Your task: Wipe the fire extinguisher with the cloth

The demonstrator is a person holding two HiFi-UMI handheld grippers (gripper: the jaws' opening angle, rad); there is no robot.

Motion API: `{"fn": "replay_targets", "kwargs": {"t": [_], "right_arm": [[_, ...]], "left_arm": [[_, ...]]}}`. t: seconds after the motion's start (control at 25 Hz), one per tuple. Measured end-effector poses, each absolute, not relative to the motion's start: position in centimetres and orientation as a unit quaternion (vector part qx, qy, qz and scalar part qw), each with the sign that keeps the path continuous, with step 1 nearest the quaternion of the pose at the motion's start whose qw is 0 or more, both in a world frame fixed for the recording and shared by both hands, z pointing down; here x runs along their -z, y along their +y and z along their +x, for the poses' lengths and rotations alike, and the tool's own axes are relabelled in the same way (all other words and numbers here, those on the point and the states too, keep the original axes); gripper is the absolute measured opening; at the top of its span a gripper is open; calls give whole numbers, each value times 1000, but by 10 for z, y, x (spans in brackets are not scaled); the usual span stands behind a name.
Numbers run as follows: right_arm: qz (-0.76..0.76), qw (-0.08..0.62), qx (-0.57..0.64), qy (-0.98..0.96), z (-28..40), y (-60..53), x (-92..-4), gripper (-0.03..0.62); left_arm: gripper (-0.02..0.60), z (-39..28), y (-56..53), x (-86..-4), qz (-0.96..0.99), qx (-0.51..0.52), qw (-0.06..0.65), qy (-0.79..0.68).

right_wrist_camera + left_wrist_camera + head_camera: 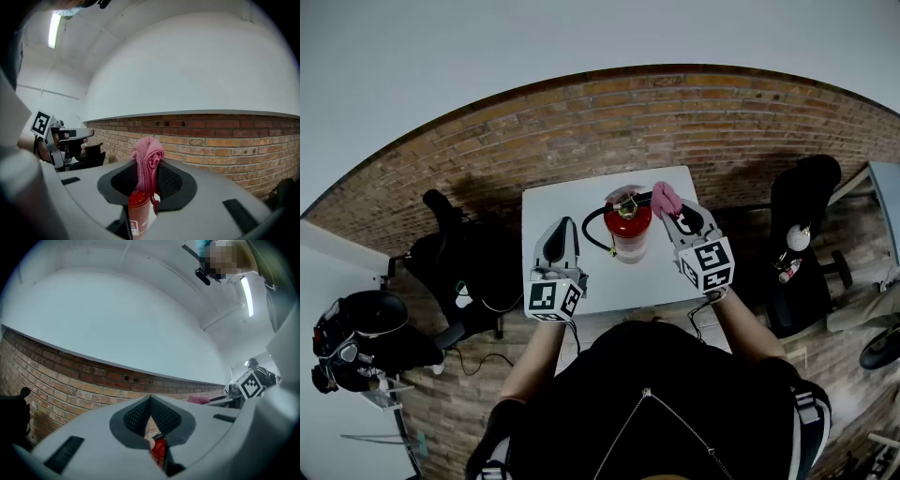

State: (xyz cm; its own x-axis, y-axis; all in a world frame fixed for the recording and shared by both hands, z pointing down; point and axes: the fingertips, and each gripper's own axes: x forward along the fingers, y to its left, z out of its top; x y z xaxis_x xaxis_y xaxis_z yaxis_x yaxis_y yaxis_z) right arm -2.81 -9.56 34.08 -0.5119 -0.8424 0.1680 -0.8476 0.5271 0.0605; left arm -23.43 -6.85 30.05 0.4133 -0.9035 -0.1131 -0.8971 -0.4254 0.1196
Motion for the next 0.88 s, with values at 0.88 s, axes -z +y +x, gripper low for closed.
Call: {"fn": "replay_targets", "kwargs": {"t": [0.88], "right_arm": [[512, 126, -44, -849, -52, -65, -364, 110]], "left_arm": [[11, -255, -56, -322, 864, 87, 47, -494]]}}
